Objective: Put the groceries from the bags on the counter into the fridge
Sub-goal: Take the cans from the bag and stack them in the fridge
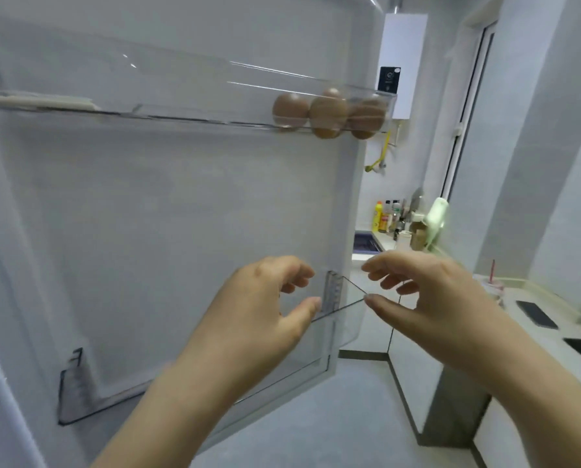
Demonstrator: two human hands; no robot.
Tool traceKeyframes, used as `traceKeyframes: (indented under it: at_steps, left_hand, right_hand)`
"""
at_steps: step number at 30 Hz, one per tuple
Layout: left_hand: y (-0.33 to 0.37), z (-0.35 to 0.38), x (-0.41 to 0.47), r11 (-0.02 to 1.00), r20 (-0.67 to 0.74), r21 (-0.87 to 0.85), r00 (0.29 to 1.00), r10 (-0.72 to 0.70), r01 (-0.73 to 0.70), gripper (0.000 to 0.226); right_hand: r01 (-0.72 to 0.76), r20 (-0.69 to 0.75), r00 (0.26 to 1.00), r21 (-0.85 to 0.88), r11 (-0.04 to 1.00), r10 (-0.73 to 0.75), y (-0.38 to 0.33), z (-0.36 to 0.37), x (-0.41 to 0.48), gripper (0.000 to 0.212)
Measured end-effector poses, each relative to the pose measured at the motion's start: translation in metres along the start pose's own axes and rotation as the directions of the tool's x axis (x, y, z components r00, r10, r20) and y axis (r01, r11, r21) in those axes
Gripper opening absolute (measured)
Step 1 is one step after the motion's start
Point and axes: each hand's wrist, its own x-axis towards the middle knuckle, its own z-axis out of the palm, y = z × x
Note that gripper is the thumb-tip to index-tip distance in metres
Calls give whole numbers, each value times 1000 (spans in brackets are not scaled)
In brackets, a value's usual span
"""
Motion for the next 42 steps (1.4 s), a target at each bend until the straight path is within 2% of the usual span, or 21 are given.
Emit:
traceKeyframes:
  at_steps: [5,9,16,20,26,32,36,42]
  left_hand:
    - [9,37,19,992,82,-66,991,109,-104,25]
    - [17,63,24,964,188,-169,953,237,-206,29]
    - [34,106,11,859,360,-391,804,472,-330,31]
    - [59,127,0,788,383,-502,725,573,-357,30]
    - [111,155,-16,686,382,-626,622,684,-369,31]
    - [178,185,-40,617,378,-693,541,751,-373,31]
    - [218,204,-58,586,378,-726,504,777,-360,31]
    - [259,237,-85,578,410,-751,460,787,-320,32]
  right_hand:
    - [-207,-24,978,-136,969,206,22,-12,-29,32]
    - [-391,-73,920,-212,896,385,19,-18,-59,34]
    - [-686,-232,727,-273,674,646,-6,-25,-124,31]
    - [-804,-302,593,-283,524,747,-17,-35,-162,31]
    - [-914,-411,403,-233,333,818,-23,-61,-214,30]
    - [-964,-476,265,-163,212,839,-11,-92,-268,31]
    - [-978,-512,206,-123,166,834,-2,-113,-303,30]
    - [-985,-505,167,-115,126,847,20,-134,-346,28]
